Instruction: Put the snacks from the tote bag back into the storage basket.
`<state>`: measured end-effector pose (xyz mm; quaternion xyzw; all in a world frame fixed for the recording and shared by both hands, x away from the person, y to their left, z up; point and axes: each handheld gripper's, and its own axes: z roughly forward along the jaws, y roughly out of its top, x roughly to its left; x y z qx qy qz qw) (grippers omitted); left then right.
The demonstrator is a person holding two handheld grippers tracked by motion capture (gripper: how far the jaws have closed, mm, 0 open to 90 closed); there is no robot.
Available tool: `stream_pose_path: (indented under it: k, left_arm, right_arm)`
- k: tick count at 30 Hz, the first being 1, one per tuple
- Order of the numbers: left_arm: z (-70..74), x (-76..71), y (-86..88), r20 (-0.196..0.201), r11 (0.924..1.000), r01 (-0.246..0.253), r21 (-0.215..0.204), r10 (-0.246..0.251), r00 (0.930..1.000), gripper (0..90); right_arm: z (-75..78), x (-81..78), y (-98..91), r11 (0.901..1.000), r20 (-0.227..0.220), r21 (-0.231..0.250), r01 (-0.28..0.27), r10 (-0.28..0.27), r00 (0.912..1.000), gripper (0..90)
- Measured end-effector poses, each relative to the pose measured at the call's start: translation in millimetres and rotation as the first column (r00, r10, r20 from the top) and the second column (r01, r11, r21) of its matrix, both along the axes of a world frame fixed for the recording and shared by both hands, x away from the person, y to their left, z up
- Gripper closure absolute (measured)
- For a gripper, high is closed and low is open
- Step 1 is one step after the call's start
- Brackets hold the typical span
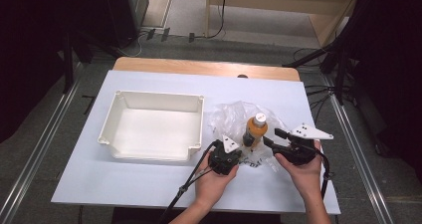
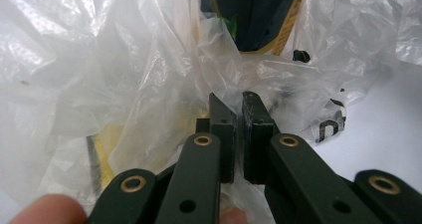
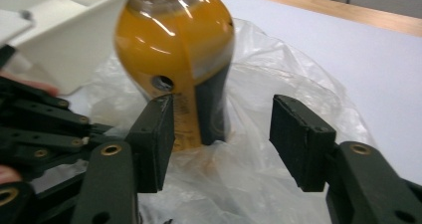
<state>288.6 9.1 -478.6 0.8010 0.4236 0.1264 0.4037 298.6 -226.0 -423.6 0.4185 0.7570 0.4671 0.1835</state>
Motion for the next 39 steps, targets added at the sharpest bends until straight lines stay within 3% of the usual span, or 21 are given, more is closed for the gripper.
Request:
stream_pose_path:
  k: [8, 16, 23, 39]
  left_arm:
    - [0.1, -0.7, 0.3, 0.004, 1.0, -0.001, -0.005, 0.001, 1.0, 87.1]
    - [-0.1, -1.0, -0.2, 0.004, 1.0, -0.003, -0.002, 0.003, 1.0, 87.1]
    - [0.2, -1.6, 0.3, 0.01, 1.0, -0.002, 0.002, 0.002, 1.0, 87.2]
    - [-0.2, -2.3, -0.1, 0.013, 1.0, -0.004, 0.0, 0.004, 0.9999, 87.4]
  right_arm:
    - [4.1, -1.1, 9.4, 0.9974, -0.003, -0.014, -0.071, 0.071, 0.9975, 37.8]
    - [4.6, 7.5, 24.4, 0.9971, 0.005, -0.016, -0.075, 0.075, 0.9972, 33.5]
    - [0.4, 19.0, 33.7, 0.9973, -0.018, -0.006, -0.073, 0.073, 0.9972, 29.4]
    - [-1.4, 29.1, 42.3, 0.9981, -0.02, 0.011, -0.061, 0.061, 0.9979, 29.8]
